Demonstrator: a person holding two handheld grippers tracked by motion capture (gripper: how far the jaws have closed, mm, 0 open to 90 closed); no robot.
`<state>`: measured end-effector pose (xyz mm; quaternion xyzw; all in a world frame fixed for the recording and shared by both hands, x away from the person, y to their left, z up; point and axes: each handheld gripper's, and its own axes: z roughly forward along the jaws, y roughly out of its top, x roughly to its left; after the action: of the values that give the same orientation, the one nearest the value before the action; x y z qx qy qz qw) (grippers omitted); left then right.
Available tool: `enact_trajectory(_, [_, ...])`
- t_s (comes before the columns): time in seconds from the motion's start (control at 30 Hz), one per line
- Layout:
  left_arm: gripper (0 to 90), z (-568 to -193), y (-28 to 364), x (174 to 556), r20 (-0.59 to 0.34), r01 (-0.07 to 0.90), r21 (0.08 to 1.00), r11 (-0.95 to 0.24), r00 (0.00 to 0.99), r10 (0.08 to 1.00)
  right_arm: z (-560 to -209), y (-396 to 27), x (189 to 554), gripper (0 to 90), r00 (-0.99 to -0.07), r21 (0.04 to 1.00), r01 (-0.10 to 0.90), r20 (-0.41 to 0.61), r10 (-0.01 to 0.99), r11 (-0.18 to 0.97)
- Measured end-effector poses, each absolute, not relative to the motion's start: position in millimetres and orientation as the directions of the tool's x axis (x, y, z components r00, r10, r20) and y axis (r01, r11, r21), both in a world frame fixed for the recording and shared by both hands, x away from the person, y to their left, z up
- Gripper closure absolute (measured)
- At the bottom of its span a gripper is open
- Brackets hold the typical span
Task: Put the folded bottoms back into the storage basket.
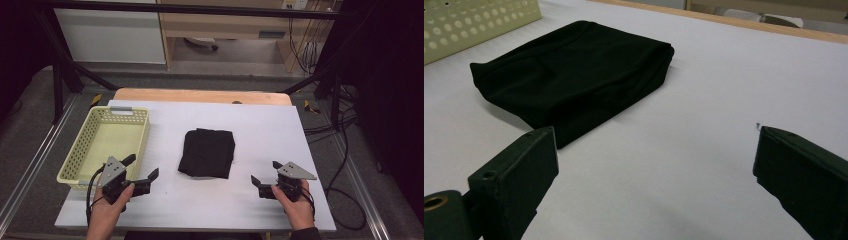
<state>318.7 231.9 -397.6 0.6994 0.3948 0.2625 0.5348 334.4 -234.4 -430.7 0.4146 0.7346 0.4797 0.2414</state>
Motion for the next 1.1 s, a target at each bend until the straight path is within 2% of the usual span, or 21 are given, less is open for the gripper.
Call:
enact_trajectory(0.37, [6.4,-403,208,314,-0.035,0.276,0.946,-0.169,0.607,0.794,-430,-229,334,3.6,-0.553,0.900,0.378,0.031,0.833,0.217])
enact_trajectory(0.67, [10.1,-410,189,315,-0.021,0.342,0.905,-0.254,0.631,0.775,-429,-228,334,4.1,-0.553,0.896,0.382,0.027,0.833,0.225])
enact_trajectory(0.9, [11.8,-420,173,329,-0.019,0.385,0.877,-0.287,0.625,0.780,-430,-226,334,4.0,-0.552,0.888,0.395,0.025,0.833,0.235])
enact_trajectory(0.93, [15.0,-423,170,333,-0.010,0.397,0.867,-0.302,0.620,0.785,-430,-226,334,3.9,-0.556,0.887,0.396,0.024,0.831,0.239])
enact_trajectory(1.1, [17.3,-438,156,355,-0.017,0.447,0.827,-0.341,0.626,0.779,-431,-226,334,3.9,-0.557,0.885,0.400,0.029,0.830,0.237])
